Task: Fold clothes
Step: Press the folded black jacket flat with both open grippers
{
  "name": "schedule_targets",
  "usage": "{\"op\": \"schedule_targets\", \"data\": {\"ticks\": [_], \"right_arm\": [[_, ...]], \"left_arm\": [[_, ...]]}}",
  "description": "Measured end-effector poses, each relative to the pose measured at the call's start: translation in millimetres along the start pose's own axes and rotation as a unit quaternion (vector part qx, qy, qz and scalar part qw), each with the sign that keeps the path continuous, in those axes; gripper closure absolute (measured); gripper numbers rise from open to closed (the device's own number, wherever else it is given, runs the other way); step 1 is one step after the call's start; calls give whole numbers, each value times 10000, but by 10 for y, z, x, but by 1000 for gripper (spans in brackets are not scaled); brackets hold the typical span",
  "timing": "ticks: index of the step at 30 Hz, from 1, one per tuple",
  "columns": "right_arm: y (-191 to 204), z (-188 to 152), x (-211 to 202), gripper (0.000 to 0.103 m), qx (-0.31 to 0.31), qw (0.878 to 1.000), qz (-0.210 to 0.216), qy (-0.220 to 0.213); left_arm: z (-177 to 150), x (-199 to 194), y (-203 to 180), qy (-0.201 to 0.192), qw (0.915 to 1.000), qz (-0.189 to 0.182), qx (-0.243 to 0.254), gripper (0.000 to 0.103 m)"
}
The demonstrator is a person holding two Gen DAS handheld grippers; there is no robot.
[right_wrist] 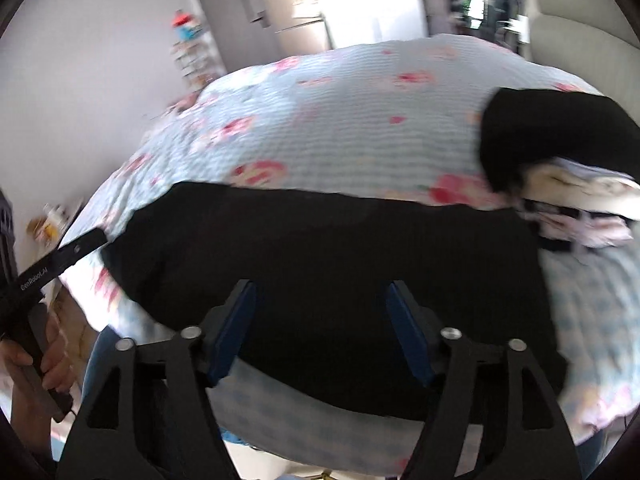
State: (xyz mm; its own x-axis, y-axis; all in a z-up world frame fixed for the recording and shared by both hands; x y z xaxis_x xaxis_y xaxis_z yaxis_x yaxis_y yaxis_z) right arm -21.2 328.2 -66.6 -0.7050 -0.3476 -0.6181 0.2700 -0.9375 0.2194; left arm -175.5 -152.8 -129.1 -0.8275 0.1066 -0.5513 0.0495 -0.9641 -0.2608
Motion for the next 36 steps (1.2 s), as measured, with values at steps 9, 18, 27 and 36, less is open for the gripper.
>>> {"op": "schedule_targets", "data": {"ticks": [9,18,27,36], "right_arm": [[-77,-306,284,31,392,9969,-579,367],[-226,-409,424,31,935,9934,-499,434],[-253,-420,483,30,953,9926,-595,452],[-682,-450,440,64,1094,9859,-1219,338]], "left_arm": [[-417,43,1045,900,9873,284,-1279,29],[-382,235,1296,619,9777,-19,-2006,31],[-335,453,1041,951,9874,-162,-1254,86],[-606,338,1413,1052,9847,233,-1370,87]]}}
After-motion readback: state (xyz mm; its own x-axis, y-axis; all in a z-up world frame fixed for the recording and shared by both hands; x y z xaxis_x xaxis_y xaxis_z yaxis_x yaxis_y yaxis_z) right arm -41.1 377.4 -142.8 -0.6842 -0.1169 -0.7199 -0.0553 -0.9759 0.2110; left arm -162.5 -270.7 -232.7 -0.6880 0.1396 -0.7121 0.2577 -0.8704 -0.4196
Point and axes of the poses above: each gripper's, at about its wrist camera, not at the fingertips, and x roughly the way its jaws point, y to its left, z to its top, the point moved 10 cm from there along x, roughly the way its jaws point, and after that the axes turned 7 degrees about -y, right-handed, at the moved point
